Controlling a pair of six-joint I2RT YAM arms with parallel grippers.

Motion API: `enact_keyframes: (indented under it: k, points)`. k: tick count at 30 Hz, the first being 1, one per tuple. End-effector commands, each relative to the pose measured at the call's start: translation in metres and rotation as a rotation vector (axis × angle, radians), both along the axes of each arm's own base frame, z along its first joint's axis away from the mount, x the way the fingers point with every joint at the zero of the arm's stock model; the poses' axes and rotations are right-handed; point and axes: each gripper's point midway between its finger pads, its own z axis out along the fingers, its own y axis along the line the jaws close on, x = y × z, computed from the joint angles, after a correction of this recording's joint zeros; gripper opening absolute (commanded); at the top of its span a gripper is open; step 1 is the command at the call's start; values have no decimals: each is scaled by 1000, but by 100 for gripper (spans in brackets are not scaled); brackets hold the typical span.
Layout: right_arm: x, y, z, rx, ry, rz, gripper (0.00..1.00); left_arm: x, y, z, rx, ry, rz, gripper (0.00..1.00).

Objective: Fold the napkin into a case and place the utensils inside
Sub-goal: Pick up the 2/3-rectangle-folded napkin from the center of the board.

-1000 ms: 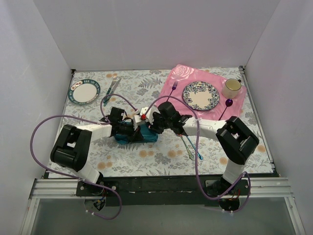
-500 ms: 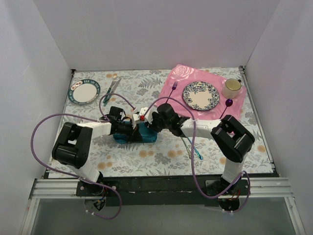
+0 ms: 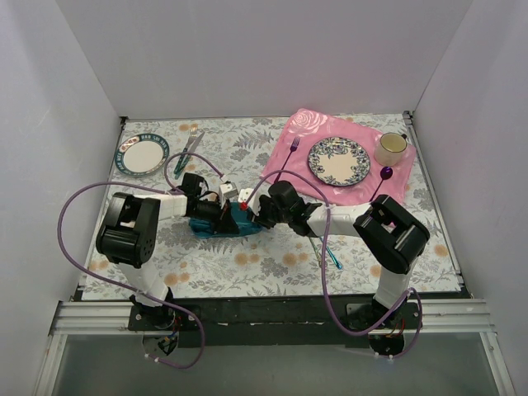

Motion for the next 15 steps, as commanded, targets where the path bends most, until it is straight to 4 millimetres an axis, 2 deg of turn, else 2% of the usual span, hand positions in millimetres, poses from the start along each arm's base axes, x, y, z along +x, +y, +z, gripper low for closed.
enact_keyframes:
  k: [1, 15]
  points:
    - [8, 18, 36, 92, -80, 24, 43, 4, 0, 6, -33, 30, -7, 0]
    - [29, 34, 33, 64, -115, -1, 43, 10, 1, 3, -37, 69, -2, 0]
